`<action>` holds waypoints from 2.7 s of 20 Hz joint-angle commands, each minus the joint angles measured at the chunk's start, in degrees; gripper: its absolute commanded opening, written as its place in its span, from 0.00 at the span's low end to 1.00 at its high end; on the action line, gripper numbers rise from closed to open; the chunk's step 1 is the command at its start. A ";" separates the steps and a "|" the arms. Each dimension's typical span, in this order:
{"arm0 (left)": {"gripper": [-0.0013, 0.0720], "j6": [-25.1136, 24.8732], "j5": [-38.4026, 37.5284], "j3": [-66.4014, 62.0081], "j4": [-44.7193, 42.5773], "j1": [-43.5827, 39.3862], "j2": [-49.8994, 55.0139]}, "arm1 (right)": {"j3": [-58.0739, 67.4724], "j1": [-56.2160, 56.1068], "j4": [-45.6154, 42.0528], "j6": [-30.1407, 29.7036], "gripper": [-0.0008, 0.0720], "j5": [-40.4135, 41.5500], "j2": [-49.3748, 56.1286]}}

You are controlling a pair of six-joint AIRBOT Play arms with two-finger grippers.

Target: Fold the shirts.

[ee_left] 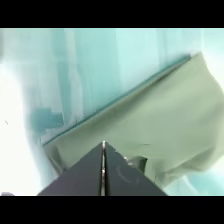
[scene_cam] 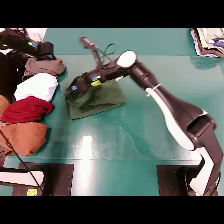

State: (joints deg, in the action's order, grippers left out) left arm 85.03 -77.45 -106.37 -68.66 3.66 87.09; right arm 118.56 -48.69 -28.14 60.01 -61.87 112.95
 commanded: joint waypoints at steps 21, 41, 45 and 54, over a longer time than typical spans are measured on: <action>0.69 -1.36 6.73 52.54 5.31 -6.56 -19.23 | -43.91 29.59 -18.40 8.59 0.70 1.09 -26.93; 0.06 -1.88 -1.25 53.11 -11.89 -8.50 -19.43 | -44.39 29.27 -17.99 8.61 0.70 0.39 -26.91; 0.68 -0.98 1.14 51.60 -11.87 -8.50 -19.43 | -44.39 29.29 -17.97 9.86 0.87 0.11 -26.91; 0.66 -1.51 0.46 32.70 0.48 -8.68 -19.43 | -27.89 28.94 -5.81 11.91 0.88 -12.44 -6.73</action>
State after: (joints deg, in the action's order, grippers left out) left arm 83.77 -77.19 -70.35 -71.35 -4.97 67.68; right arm 84.73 -19.51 -41.21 71.31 -70.17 98.63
